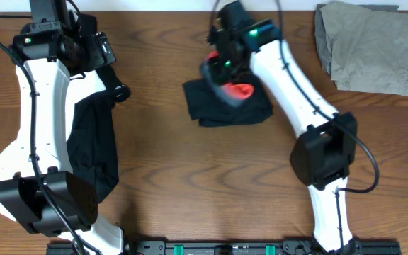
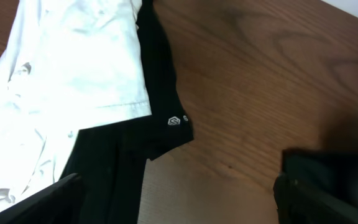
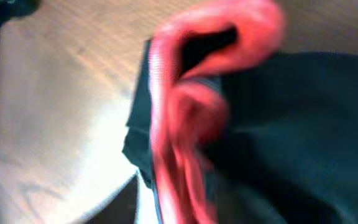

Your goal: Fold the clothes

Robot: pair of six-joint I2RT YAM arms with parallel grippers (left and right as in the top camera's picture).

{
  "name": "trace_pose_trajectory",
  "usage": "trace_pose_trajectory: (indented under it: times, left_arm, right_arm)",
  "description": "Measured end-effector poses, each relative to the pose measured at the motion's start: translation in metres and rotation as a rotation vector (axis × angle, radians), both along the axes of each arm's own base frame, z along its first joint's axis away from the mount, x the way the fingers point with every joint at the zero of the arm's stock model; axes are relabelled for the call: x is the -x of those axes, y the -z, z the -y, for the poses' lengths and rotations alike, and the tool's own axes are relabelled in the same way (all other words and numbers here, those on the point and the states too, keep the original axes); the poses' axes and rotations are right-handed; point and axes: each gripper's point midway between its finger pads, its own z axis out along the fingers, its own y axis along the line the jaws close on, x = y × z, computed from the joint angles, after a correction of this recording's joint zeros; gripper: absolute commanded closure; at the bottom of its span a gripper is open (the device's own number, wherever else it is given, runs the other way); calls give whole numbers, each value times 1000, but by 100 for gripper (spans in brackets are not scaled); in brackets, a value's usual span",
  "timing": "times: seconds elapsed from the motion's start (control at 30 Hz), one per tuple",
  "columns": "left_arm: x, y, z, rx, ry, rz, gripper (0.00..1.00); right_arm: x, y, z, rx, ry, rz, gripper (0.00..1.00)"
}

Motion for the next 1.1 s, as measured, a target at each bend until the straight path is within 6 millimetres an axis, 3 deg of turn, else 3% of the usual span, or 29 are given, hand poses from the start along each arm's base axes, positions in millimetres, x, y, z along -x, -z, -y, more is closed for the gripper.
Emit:
trace_pose_trajectory:
  times: [0.07,0.2,0.3,0.43,0.63,0.8,0.9,1.1]
  left_arm:
    - [0,0,0,0,0,0,2]
    - [0,0,0,0,0,0,2]
    - [0,0,0,0,0,0,2]
    - [0,0,0,0,0,0,2]
    - [0,0,2,0,4,0,2]
    - [-2,4,9,1,22,-9,2]
    - [-5,11,12,3,28,-23,2]
    - [-10,31,11,9,27,-68,2]
  right_arm:
    - [14,0,-20,-4,-52,-2,32]
    - [35,0,-43,-11,-109,-18,30]
    - [38,1,-40,-3,-108,-36,29]
    - [30,5,-18,35,-63,-48,30]
    - [6,7,11,81,3,-7,47]
    - [9,19,10,100,-9,-14,83]
    - [19,34,7,116,-28,-39,99]
    - [43,65,-2,145,-68,-93,99]
